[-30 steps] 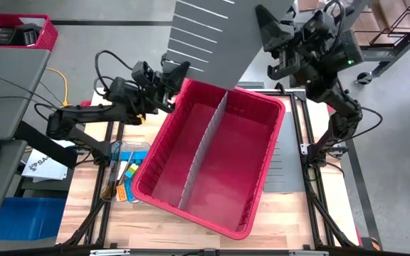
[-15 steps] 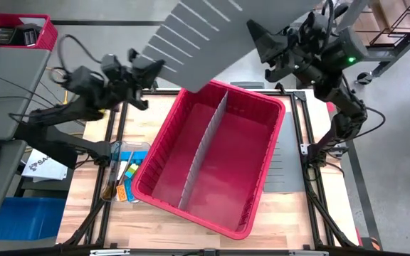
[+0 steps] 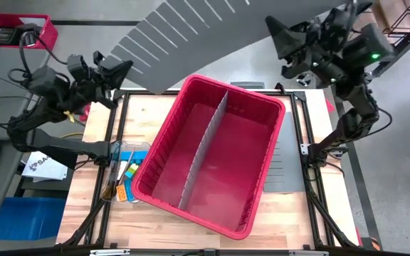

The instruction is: Sort Items/Unsort Items

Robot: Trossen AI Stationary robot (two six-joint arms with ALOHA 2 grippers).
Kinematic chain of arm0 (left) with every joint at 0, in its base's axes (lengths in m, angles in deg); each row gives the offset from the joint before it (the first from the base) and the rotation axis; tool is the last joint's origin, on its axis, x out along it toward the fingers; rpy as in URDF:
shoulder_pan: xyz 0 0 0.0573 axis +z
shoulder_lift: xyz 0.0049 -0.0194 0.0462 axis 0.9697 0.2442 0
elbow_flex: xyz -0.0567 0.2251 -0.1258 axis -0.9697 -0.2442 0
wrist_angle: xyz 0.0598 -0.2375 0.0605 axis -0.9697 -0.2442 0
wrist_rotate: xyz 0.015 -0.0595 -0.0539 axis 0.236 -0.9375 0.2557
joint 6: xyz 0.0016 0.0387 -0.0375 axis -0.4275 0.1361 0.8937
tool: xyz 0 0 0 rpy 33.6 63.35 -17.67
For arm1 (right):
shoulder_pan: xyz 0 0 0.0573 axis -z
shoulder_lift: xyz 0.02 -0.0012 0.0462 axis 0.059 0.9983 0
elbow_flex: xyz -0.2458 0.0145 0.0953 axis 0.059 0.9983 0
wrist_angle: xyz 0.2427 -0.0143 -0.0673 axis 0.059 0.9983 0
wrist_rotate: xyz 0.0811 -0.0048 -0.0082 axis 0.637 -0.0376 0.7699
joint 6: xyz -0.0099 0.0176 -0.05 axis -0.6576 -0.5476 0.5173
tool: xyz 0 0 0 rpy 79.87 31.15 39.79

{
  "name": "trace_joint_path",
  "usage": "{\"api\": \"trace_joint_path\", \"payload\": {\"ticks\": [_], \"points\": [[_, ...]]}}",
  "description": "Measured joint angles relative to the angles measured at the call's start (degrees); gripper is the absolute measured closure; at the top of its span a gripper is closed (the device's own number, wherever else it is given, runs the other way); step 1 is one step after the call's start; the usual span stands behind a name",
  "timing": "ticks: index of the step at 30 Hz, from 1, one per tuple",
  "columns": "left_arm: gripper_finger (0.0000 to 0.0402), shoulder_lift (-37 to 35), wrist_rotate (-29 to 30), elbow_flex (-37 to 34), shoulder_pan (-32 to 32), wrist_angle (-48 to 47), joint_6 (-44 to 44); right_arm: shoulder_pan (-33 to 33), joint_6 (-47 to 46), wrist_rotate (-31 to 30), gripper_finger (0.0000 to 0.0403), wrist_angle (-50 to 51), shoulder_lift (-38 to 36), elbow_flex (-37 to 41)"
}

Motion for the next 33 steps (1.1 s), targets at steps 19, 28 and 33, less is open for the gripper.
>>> {"api": "trace_joint_path", "payload": {"ticks": [19, 28, 33], "points": [[0.0401, -8.3, -6.1, 0.0, 0.0, -13.2, 9.6, 0.0, -1.0, -5.4, 0.0213, 16.3, -7.0, 0.0], [0.0401, -11.5, -9.8, 0.0, 0.0, -16.0, 11.1, 0.0, -7.0, -5.3, 0.0213, 28.5, -9.0, 0.0], [0.0401, -10.4, -9.9, 0.0, 0.0, -15.8, 11.6, 0.0, -11.6, -4.6, 0.0213, 38.6, -8.3, 0.0]]}}
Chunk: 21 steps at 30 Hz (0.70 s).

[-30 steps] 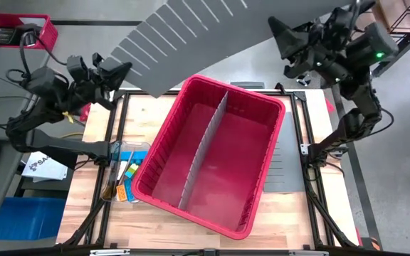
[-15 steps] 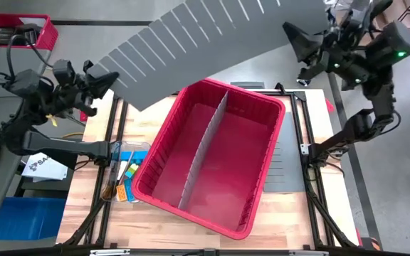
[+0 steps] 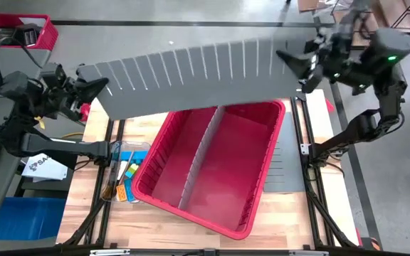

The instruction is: Sort Items/Unsort Items

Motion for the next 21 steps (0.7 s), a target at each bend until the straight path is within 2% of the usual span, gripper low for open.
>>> {"api": "trace_joint_path", "payload": {"ticks": [5, 9, 13, 16, 19, 21], "points": [[0.0401, 1.6, 0.2, 0.2, 0.0, 1.9, -0.6, 0.0, -3.9, 3.0, 0.0213, 8.9, 1.9, 0.0], [0.0401, 2.2, 1.1, 0.1, 0.0, 4.5, -1.2, 0.0, -5.7, 7.3, 0.0213, 10.1, 2.2, 0.0], [0.0401, 2.1, 2.4, 0.1, 0.0, 6.1, -1.9, 0.0, -6.1, 8.5, 0.0219, 10.1, 1.5, 0.0], [0.0401, 2.1, 3.3, 0.0, 0.0, 5.6, -2.0, -0.4, -6.0, 7.5, 0.0261, 10.6, 0.9, 0.0], [0.0401, 2.1, 4.8, 0.0, 0.0, 5.6, -2.0, -1.7, -4.1, 5.5, 0.0359, 10.8, 0.7, 0.0], [0.0401, 2.2, 5.9, 0.0, 0.0, 5.4, -1.6, -2.8, -3.1, 5.1, 0.0387, 10.2, 0.7, 0.0]]}}
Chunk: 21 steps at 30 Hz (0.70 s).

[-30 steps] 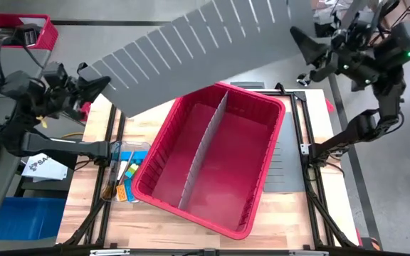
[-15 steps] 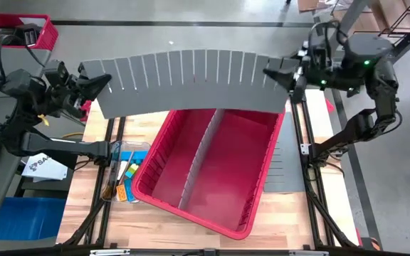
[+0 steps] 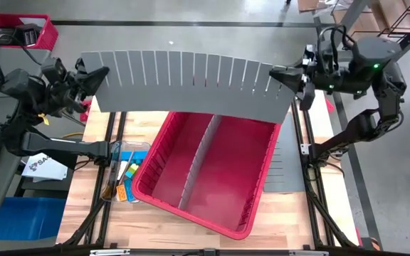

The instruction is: Sort Items/Unsort Items

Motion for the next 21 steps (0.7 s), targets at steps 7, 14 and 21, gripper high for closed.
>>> {"api": "trace_joint_path", "payload": {"ticks": [7, 14, 21], "points": [[0.0398, 3.5, -1.5, 0.1, 0.0, -4.9, 5.4, -3.9, -2.8, -0.3, 0.04, -0.8, -0.5, 0.0], [0.035, 11.1, -1.4, -0.2, 0.0, -14.8, 6.4, -11.5, -11.0, -2.8, 0.0401, 8.8, -3.0, 0.0], [0.0272, 14.8, 7.5, -0.2, 1.3, -14.4, -1.1, -20.3, -20.5, -10.3, 0.0402, 18.0, -4.5, 0.1]]}}
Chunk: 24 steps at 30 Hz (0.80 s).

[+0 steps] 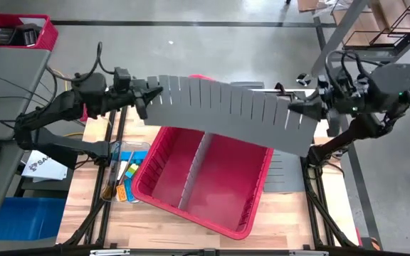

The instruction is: Sort Items/Unsort Items

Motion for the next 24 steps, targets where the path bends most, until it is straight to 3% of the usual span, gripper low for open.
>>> {"api": "trace_joint_path", "payload": {"ticks": [9, 12, 18, 24], "points": [[0.0207, -0.4, 0.5, 0.1, 5.2, -1.3, -4.1, -5.0, -10.3, -3.9, 0.0403, 12.6, -1.9, 0.2], [0.0202, -1.4, 1.9, 0.1, 6.3, -1.2, -5.0, -5.6, -9.9, -1.8, 0.0403, 12.4, -3.1, 0.0], [0.0202, -2.6, -1.3, 0.2, 6.9, -1.3, -5.0, -5.5, -9.4, -2.5, 0.0403, 12.6, -4.6, 0.0], [0.0202, -2.4, 4.3, 0.2, 6.9, -6.5, -2.6, -5.5, -7.9, -1.0, 0.0403, 12.5, -6.7, 0.0]]}}
